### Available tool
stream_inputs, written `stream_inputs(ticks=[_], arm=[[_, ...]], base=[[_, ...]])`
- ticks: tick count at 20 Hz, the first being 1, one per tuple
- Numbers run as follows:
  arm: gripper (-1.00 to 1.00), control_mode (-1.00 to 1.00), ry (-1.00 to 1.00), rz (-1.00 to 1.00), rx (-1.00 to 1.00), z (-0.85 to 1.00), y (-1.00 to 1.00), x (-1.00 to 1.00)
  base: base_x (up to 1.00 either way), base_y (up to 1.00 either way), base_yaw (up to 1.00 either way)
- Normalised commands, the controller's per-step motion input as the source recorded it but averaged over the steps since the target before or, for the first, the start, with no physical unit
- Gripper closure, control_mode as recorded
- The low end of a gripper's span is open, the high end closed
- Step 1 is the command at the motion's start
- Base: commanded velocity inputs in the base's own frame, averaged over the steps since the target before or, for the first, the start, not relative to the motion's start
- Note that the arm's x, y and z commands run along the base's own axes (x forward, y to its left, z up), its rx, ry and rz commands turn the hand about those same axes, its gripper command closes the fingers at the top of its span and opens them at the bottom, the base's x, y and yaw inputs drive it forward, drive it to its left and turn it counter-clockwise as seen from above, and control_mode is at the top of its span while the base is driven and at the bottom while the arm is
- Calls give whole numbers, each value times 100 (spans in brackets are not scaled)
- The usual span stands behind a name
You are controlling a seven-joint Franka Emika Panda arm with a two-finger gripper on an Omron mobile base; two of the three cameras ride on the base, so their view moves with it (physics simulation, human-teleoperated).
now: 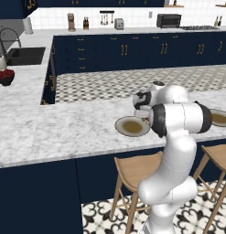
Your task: Pick the chicken drumstick and tomato from their plates and place them in the bowl. Then put the bowl in the fridge.
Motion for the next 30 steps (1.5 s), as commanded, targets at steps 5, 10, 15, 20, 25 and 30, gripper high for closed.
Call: stream_inputs(ticks=[5,10,15,20,25,30], arm=[[100,-100,-9,-3,-22,42,-64,-3],[100,-100,-11,-11,-23,38,-74,0],[100,-100,2,-16,-4,21,-98,0],[100,-100,11,-4,10,3,-76,29],[100,-100,3,1,21,-20,-61,63],[100,-100,0,0,12,-64,-3,25]], base=[[0,0,0],[0,0,0],[0,0,0],[0,0,0],[0,0,0],[0,0,0]])
